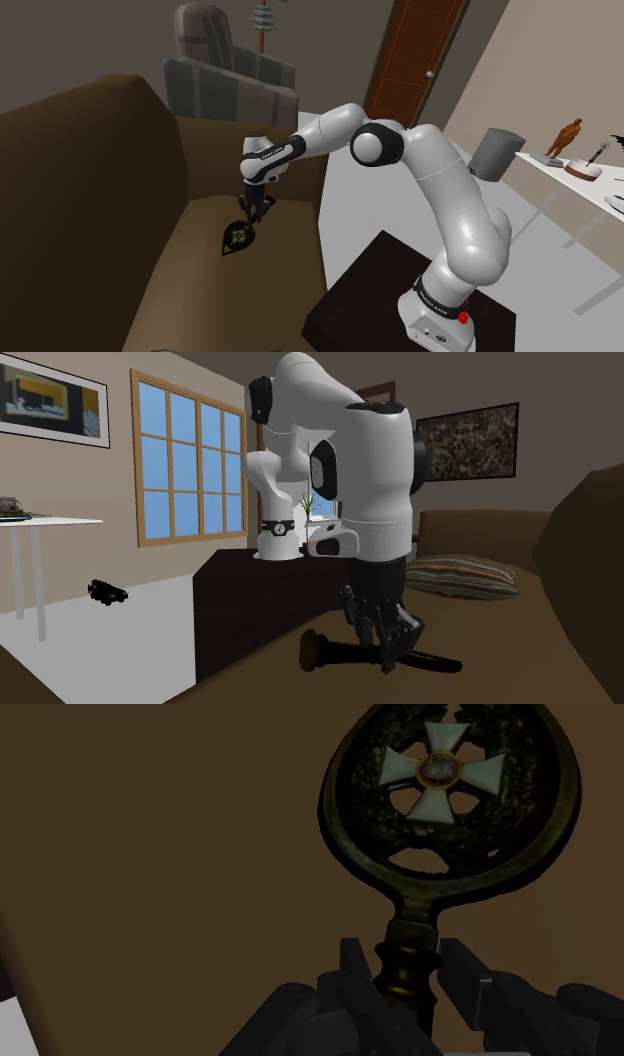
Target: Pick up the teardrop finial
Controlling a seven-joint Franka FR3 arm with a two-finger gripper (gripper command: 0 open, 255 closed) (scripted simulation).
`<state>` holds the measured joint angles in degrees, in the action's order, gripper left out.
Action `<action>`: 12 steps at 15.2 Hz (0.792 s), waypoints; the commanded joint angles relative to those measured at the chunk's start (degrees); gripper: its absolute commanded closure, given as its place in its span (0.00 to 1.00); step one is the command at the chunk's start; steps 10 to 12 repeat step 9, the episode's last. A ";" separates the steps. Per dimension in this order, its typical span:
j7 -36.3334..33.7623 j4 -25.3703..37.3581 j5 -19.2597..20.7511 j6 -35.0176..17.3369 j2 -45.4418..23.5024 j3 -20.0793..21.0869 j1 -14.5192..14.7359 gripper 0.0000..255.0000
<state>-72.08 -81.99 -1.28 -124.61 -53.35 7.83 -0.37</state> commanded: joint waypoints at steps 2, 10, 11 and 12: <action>-0.15 -0.63 -0.09 1.17 1.81 0.12 -0.08 1.00; -0.33 -1.50 -0.25 3.21 4.74 0.30 -0.26 1.00; -0.33 -1.50 -0.25 3.21 4.74 0.30 -0.26 1.00; -0.33 -1.50 -0.25 3.21 4.74 0.30 -0.26 1.00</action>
